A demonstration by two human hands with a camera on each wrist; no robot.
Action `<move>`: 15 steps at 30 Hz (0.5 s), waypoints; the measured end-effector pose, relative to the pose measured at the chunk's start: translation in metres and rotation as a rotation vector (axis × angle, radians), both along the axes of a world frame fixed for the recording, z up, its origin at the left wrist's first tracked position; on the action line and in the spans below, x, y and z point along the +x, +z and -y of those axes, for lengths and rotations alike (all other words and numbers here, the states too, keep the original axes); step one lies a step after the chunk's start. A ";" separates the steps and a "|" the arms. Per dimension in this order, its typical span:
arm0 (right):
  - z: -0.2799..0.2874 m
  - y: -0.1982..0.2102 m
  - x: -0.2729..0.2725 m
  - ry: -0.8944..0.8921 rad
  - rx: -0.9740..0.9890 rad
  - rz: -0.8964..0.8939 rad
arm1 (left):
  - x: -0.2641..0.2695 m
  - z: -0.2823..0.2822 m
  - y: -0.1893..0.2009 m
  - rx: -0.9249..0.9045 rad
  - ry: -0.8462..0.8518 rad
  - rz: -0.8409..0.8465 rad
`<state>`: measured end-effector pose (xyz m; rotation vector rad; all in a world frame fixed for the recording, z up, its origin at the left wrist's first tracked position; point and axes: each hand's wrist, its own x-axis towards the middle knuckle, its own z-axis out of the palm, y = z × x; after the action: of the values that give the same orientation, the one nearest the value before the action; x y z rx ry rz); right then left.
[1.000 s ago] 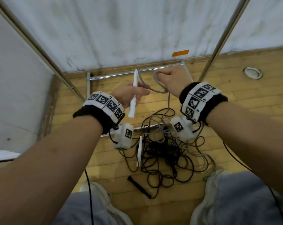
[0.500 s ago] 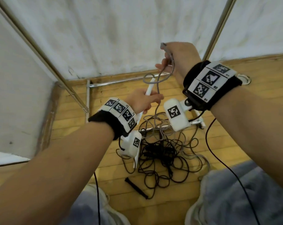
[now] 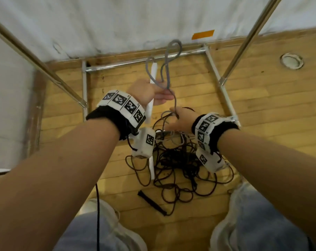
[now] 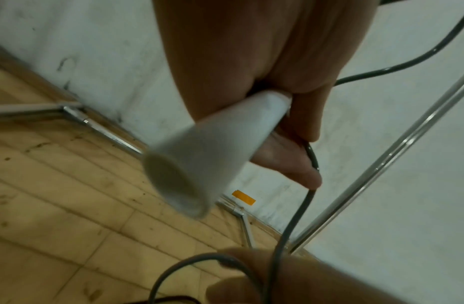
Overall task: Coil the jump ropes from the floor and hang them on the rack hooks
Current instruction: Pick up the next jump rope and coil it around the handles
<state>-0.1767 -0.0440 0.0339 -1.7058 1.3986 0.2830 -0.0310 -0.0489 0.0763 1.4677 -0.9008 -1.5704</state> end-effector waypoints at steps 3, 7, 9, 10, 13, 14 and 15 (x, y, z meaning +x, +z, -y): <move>0.004 -0.024 -0.002 0.090 0.055 -0.116 | 0.007 0.005 -0.025 0.033 0.079 0.110; 0.017 -0.041 -0.027 -0.116 0.102 0.064 | 0.025 0.000 -0.074 0.091 -0.101 0.512; 0.023 -0.049 -0.040 -0.223 0.068 0.121 | 0.029 -0.010 -0.102 0.180 -0.249 0.603; 0.026 -0.053 -0.045 -0.269 0.046 0.159 | 0.029 -0.016 -0.116 0.209 -0.336 0.642; 0.032 -0.062 -0.050 -0.372 0.006 0.306 | 0.019 -0.033 -0.149 0.215 -0.614 0.752; 0.033 -0.063 -0.049 -0.380 0.010 0.339 | 0.015 -0.037 -0.155 0.200 -0.670 0.796; 0.034 -0.062 -0.048 -0.388 0.015 0.363 | 0.012 -0.040 -0.162 0.180 -0.708 0.841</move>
<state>-0.2250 -0.0785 -0.0284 -1.3523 1.4069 -0.2224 -0.0190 -0.0085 -0.0857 2.1393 -1.9682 -1.4991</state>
